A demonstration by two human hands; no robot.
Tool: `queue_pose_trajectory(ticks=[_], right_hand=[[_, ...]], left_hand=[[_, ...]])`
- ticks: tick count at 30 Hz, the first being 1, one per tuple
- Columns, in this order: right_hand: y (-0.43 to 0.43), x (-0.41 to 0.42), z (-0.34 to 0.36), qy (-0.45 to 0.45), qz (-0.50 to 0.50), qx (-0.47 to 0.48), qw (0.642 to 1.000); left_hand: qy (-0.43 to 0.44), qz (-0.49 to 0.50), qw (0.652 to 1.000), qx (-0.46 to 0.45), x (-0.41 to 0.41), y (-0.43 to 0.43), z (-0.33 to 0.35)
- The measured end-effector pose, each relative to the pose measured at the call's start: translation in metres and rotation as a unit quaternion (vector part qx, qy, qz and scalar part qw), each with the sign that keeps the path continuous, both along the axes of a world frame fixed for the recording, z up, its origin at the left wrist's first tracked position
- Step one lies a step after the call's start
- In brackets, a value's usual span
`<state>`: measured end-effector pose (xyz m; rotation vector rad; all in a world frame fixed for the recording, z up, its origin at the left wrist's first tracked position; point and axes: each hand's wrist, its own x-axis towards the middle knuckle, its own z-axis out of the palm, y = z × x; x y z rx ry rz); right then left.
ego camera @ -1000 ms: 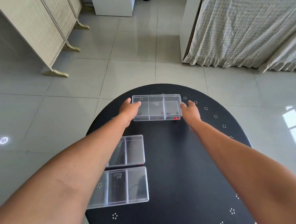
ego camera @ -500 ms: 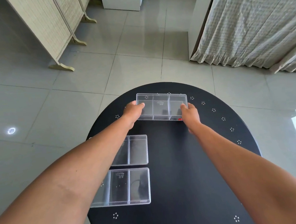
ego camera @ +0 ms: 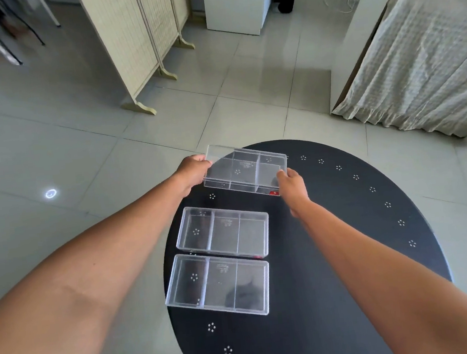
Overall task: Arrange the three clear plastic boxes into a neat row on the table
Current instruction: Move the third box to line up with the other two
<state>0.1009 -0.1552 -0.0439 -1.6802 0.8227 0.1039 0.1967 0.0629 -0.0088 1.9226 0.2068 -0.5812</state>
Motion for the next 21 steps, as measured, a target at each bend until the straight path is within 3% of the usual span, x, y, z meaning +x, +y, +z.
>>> queue_pose_trajectory(ticks=[10,21], right_hand=[[0.041,-0.004,-0.007,0.025,0.066,-0.011,0.997],[0.042,-0.01,-0.017,0.054,0.046,0.015,0.997]], left_hand=[[0.063,0.011,0.998,0.019,-0.012,0.053,-0.024],[0.083,0.007,0.996,-0.015,-0.022,0.059,-0.039]])
